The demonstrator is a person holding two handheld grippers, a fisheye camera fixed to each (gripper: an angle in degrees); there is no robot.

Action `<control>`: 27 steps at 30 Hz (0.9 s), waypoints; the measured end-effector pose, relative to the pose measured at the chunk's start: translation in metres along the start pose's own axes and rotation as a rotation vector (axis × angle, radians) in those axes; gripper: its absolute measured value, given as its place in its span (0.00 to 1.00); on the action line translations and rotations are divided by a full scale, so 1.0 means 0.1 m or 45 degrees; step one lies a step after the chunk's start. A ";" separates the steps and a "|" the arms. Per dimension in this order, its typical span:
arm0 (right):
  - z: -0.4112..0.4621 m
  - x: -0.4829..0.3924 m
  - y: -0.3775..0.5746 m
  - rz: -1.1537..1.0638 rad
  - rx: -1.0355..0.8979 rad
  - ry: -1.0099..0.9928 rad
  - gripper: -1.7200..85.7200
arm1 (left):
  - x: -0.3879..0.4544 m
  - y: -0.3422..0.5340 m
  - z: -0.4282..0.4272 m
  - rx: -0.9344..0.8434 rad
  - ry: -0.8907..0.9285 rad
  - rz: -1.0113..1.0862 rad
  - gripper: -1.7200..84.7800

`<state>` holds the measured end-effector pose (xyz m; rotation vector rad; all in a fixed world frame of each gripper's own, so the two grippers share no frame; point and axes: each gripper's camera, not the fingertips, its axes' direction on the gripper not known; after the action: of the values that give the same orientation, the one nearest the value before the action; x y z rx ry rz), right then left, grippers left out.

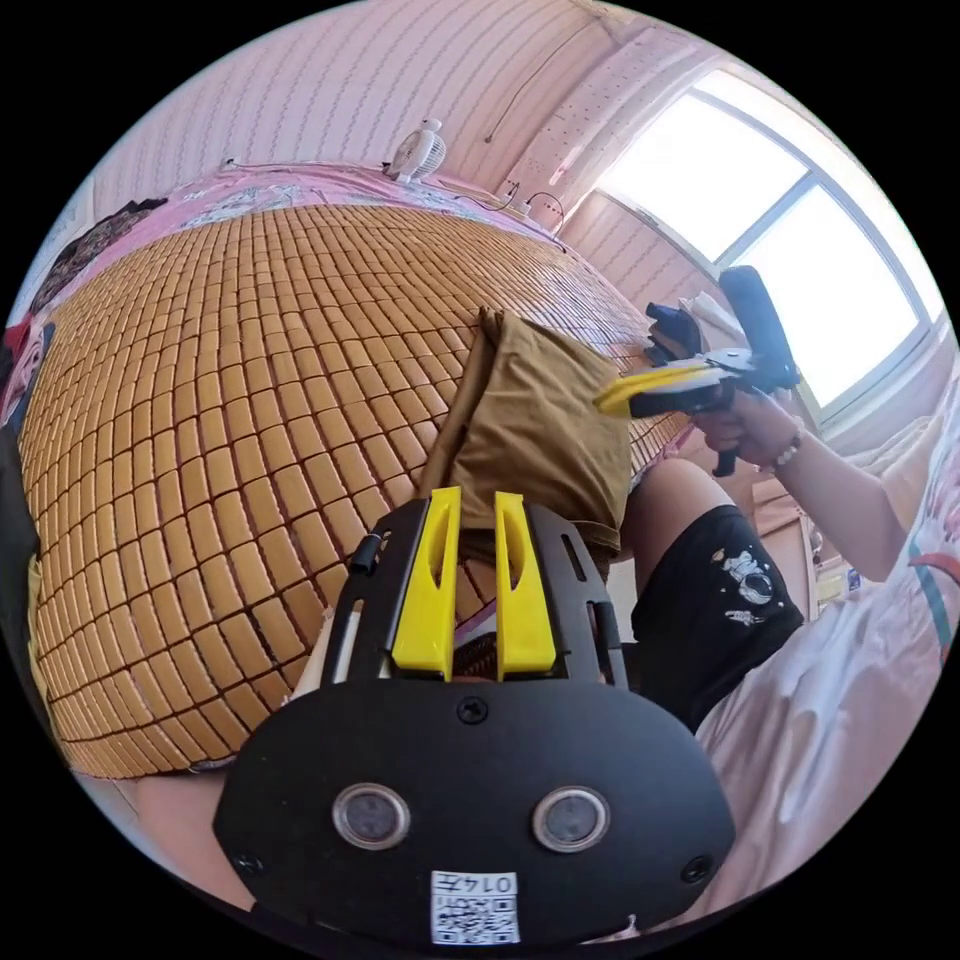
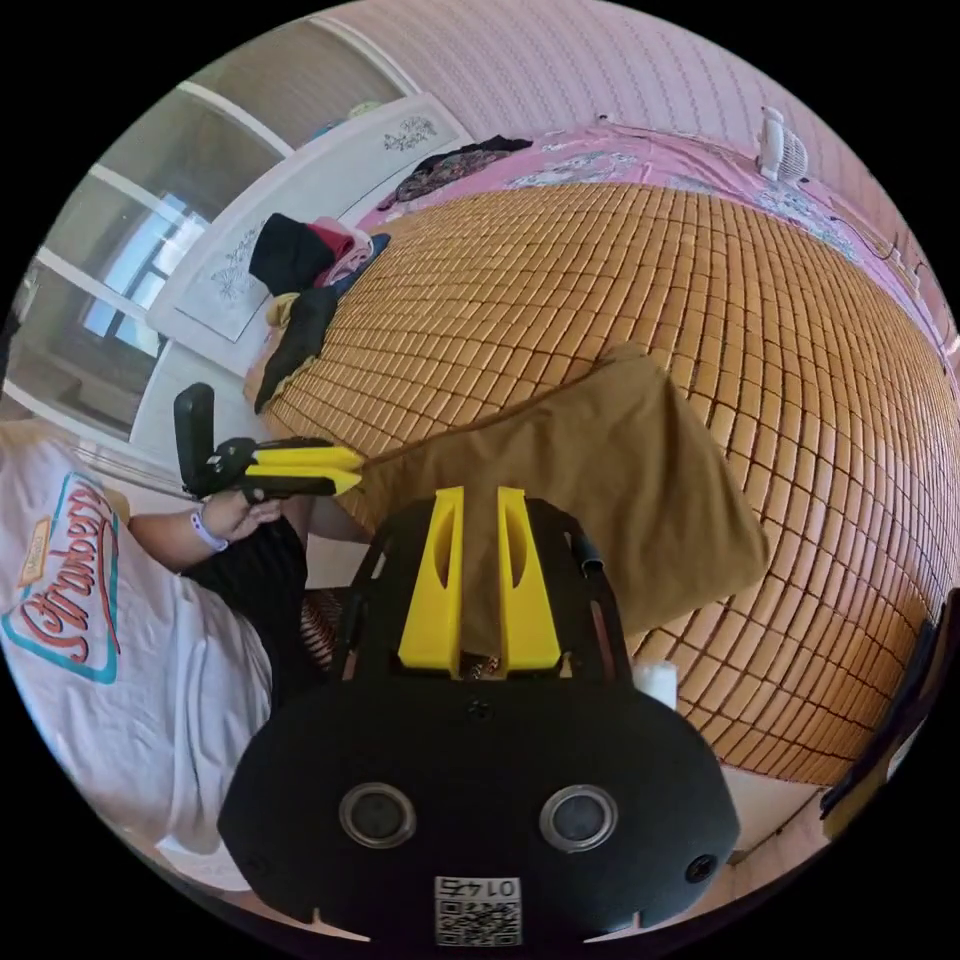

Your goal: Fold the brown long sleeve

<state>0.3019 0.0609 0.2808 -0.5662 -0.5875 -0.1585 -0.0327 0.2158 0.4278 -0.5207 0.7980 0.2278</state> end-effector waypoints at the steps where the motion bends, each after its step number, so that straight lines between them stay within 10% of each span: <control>1: 0.11 -0.15 0.05 -0.050 -0.102 0.019 0.08 | 0.02 -0.03 0.08 -0.030 -0.032 0.005 0.08; 14: 1.00 -0.96 -0.19 -0.493 -0.772 0.298 0.02 | 0.25 -0.07 0.17 -0.089 -0.136 0.046 0.01; 22: 0.90 -0.82 -0.30 0.225 -0.654 -0.070 0.03 | 0.31 -0.02 0.14 -0.060 -0.096 -0.009 0.01; 27: 0.83 -0.95 -0.22 0.156 -0.719 0.052 0.06 | 0.25 0.08 -0.05 -0.039 -0.039 -0.090 0.01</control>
<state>0.1769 0.0867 0.2942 -1.1411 -0.4633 -0.2212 -0.0216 0.2202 0.4039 -0.5723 0.7456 0.1828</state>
